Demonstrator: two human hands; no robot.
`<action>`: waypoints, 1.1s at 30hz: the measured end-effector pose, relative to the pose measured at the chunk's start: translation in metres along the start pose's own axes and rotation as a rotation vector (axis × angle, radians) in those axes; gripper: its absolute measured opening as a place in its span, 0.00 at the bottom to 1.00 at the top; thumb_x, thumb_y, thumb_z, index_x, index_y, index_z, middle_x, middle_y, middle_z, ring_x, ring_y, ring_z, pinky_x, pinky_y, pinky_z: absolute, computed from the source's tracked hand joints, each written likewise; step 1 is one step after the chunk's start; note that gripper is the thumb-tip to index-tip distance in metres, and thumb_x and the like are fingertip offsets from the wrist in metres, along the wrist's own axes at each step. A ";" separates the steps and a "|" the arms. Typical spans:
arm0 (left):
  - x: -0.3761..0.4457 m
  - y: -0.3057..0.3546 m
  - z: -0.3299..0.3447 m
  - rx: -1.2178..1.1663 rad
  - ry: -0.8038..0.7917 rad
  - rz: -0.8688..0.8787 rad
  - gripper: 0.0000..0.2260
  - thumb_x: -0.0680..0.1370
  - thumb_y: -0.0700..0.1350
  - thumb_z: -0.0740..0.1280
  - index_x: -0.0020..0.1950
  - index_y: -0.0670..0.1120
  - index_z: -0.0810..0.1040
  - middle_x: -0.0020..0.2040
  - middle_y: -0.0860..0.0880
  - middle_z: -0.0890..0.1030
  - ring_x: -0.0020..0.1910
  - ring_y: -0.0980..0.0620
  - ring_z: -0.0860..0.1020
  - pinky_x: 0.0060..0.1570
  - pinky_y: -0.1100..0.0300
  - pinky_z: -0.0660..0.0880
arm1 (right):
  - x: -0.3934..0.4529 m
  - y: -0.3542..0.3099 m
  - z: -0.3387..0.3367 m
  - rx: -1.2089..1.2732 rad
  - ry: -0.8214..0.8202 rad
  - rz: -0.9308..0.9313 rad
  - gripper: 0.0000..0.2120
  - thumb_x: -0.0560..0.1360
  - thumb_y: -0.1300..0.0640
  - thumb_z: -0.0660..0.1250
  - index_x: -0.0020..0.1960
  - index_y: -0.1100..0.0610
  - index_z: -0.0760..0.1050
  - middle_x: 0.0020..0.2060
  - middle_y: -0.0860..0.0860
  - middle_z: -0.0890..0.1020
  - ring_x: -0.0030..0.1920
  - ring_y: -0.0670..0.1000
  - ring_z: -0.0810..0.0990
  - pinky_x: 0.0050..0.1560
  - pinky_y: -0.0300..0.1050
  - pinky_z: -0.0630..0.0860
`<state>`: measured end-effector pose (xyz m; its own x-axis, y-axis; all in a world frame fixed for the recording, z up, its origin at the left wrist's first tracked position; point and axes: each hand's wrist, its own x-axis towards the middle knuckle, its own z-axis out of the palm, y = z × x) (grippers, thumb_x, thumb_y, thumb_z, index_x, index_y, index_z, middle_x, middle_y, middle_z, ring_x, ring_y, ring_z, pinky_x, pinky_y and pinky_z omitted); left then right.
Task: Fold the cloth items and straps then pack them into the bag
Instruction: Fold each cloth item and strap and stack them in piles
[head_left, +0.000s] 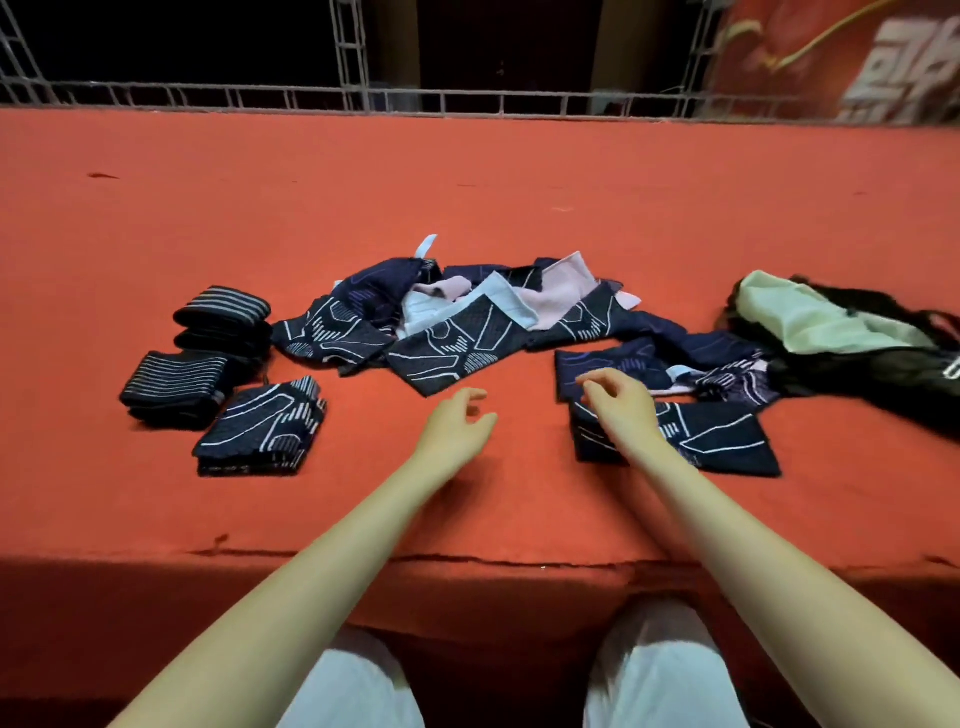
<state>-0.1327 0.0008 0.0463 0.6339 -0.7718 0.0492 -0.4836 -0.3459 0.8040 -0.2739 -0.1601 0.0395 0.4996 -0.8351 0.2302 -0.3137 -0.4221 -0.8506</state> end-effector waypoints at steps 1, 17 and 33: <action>0.001 0.007 0.015 -0.001 -0.024 -0.012 0.17 0.77 0.43 0.65 0.66 0.43 0.72 0.61 0.43 0.77 0.60 0.48 0.75 0.56 0.62 0.68 | -0.001 0.011 -0.023 -0.083 0.035 -0.003 0.08 0.75 0.61 0.63 0.49 0.56 0.81 0.43 0.48 0.82 0.48 0.49 0.79 0.50 0.41 0.71; 0.029 0.063 0.130 0.189 -0.076 -0.073 0.30 0.75 0.46 0.67 0.75 0.49 0.60 0.69 0.45 0.72 0.67 0.45 0.71 0.62 0.56 0.69 | -0.018 0.094 -0.099 -0.804 -0.031 0.180 0.41 0.66 0.24 0.57 0.73 0.43 0.61 0.77 0.54 0.52 0.76 0.55 0.49 0.73 0.58 0.51; 0.038 0.050 0.029 -0.359 0.228 -0.073 0.26 0.75 0.35 0.65 0.73 0.43 0.64 0.55 0.45 0.79 0.55 0.49 0.77 0.62 0.55 0.71 | 0.014 0.040 -0.072 0.229 0.120 0.156 0.11 0.70 0.52 0.68 0.38 0.60 0.76 0.37 0.57 0.83 0.39 0.52 0.80 0.44 0.52 0.75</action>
<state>-0.1500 -0.0615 0.0708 0.7951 -0.6009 0.0816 -0.2174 -0.1569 0.9634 -0.3378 -0.2141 0.0433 0.3565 -0.9250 0.1312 -0.1822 -0.2065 -0.9613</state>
